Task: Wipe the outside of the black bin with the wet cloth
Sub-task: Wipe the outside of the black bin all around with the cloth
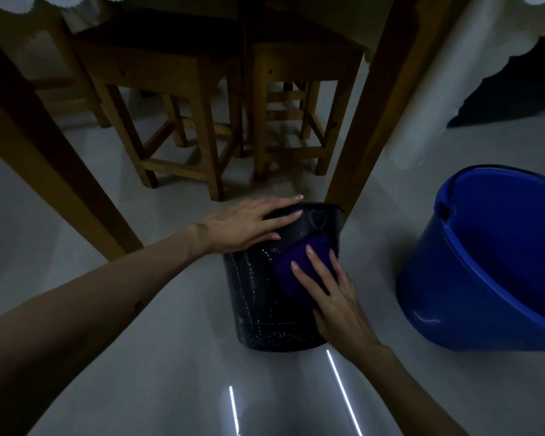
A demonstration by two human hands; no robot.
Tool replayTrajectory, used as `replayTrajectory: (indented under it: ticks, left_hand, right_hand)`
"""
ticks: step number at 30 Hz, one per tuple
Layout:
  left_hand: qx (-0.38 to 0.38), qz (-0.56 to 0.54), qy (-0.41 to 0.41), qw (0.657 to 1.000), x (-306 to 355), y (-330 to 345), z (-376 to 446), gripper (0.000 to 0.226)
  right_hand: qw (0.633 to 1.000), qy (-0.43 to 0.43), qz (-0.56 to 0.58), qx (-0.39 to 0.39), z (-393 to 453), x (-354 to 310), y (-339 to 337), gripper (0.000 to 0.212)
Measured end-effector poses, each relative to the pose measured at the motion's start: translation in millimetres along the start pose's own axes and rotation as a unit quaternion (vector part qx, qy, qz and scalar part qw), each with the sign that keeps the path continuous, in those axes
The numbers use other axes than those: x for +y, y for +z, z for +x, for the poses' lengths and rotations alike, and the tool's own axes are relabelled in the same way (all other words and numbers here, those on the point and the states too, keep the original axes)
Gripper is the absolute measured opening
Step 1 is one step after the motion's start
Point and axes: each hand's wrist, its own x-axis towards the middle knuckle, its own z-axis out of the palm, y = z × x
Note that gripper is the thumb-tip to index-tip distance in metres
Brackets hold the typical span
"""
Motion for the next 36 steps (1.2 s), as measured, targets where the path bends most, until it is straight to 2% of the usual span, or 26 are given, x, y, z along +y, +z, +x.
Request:
replayTrajectory:
  ticks: [6,10,17,22,25,29,36]
  left_hand:
    - [0.033,0.004,0.019,0.999,-11.3,-0.1,3.9,0.047]
    - [0.028,0.021,0.030,0.999,-15.6,3.0,8.7,0.050]
    - [0.092,0.049,-0.003,0.995,-8.6,20.7,19.4,0.052]
    - [0.134,0.060,-0.030,0.989,-2.5,16.9,38.2,0.046]
    - [0.118,0.056,-0.008,0.991,-2.7,13.2,42.0,0.047]
    - [0.103,0.046,-0.002,0.994,-3.7,13.7,35.4,0.046]
    - [-0.006,0.019,0.048,0.999,-17.4,0.3,19.4,0.057]
  right_hand:
    - [1.000,-0.005,-0.005,0.027,5.4,0.3,5.1,0.098]
    - [0.998,-0.006,0.016,0.057,6.4,-2.2,9.7,0.092]
    - [0.995,-0.006,0.047,0.083,9.7,-2.6,20.3,0.077]
    - [0.989,0.019,0.021,0.146,15.9,-5.7,32.7,0.059]
    - [0.985,0.018,-0.013,0.171,16.0,-0.9,37.1,0.048]
    - [0.984,0.004,-0.025,0.177,15.3,5.2,37.0,0.045]
    - [0.982,-0.014,-0.033,0.184,13.1,6.2,35.3,0.047]
